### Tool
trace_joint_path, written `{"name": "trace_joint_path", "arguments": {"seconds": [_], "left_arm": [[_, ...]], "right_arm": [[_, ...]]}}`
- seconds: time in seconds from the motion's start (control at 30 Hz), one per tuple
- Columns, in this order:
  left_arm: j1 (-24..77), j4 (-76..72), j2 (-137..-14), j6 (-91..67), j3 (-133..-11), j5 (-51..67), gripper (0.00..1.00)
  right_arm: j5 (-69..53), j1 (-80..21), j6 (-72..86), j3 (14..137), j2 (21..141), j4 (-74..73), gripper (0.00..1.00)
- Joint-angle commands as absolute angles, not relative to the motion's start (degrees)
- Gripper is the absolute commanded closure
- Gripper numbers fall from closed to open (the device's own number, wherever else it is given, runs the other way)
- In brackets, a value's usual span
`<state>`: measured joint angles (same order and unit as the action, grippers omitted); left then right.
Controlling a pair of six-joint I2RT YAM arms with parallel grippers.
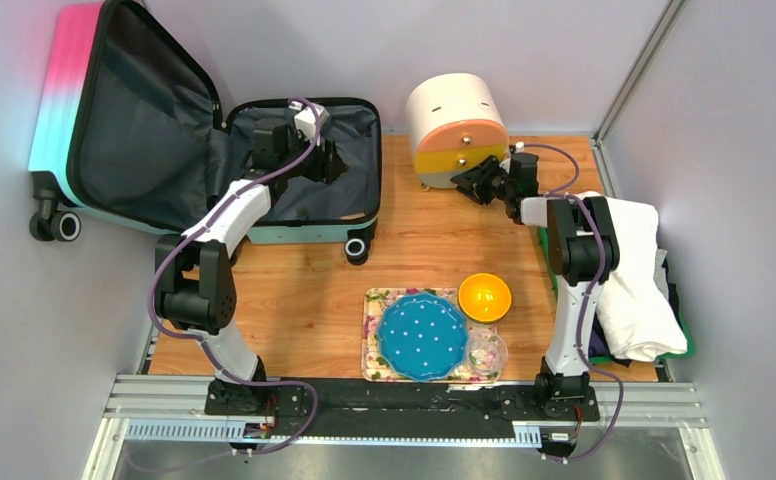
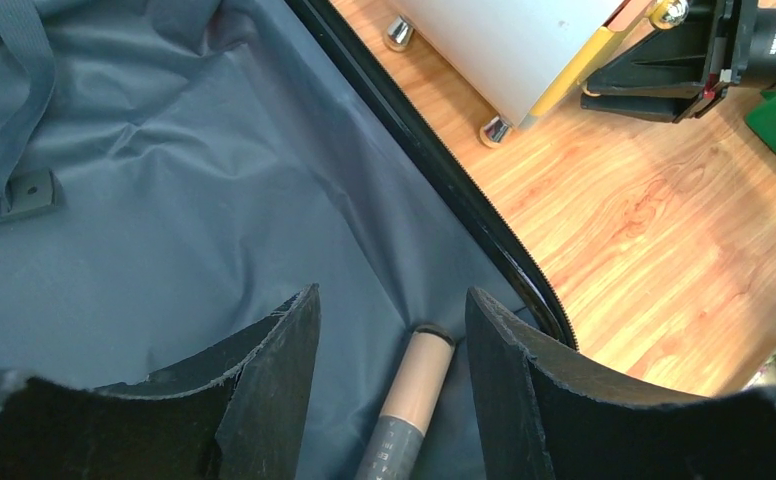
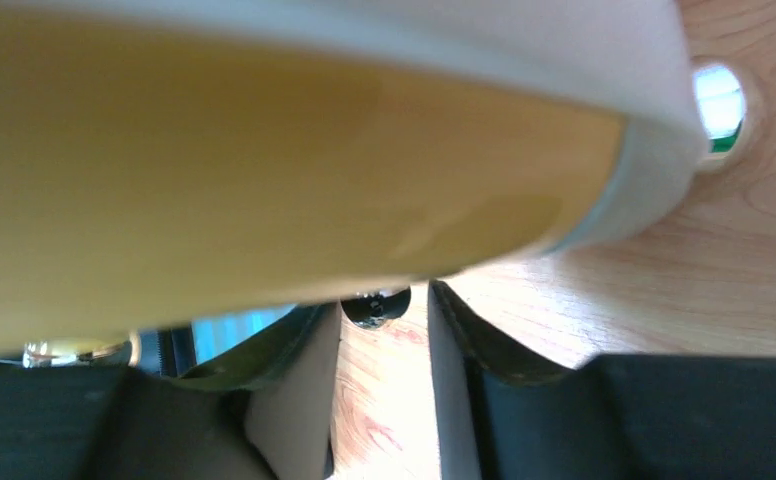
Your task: Open, take out, and arrange the luggage
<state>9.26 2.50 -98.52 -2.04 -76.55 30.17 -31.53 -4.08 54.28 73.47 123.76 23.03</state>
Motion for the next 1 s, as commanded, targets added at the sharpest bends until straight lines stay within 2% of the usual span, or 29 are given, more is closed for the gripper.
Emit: {"name": "trace_joint_path", "arguments": {"seconds": [0.0,0.03,0.2,0.23,0.3,0.67,0.73,0.87,0.9,0.97], "left_arm": [[8.96,3.34,-96.33,-0.62,-76.46,31.11,0.37],[8.96,3.43,-96.33,-0.44,-76.46,30.94,0.37],[8.88,3.60,-97.03,-0.26,-76.73,30.94,0.38],[8.88,3.43,-97.29,-0.52,-76.99,31.11,0.38],[8.88,3.34,-98.08,-0.79,-77.60,31.46,0.38],[8.88,5.36,-99.93,-0.09,-78.66,30.06,0.37],[8.88,7.64,-100.37,2.45,-79.36,29.71,0.36],[8.53,14.48,-104.31,5.26,-83.31,29.35,0.35],[8.26,18.42,-105.37,6.32,-84.80,29.62,0.27],[7.47,23.44,-109.31,9.92,-90.33,30.58,0.23]], "right_arm": [[-30.85,-4.39,55.99,75.85,124.54,26.63,0.64],[-31.28,-4.31,55.73,76.02,124.37,25.93,0.72],[-32.87,-3.69,55.98,72.78,120.51,24.96,0.90],[-33.05,-3.60,55.99,70.95,119.98,25.13,0.96],[-33.57,-3.43,55.64,69.44,117.96,25.05,1.00],[-34.54,-3.43,52.21,59.51,109.78,23.21,0.98],[-34.63,-3.34,50.64,58.54,108.37,21.81,0.90],[-33.93,-3.43,46.69,59.76,107.14,17.06,0.60],[-33.14,-3.17,45.80,60.29,106.62,15.83,0.42],[-32.35,-2.99,43.43,61.52,104.95,12.75,0.27]]}}
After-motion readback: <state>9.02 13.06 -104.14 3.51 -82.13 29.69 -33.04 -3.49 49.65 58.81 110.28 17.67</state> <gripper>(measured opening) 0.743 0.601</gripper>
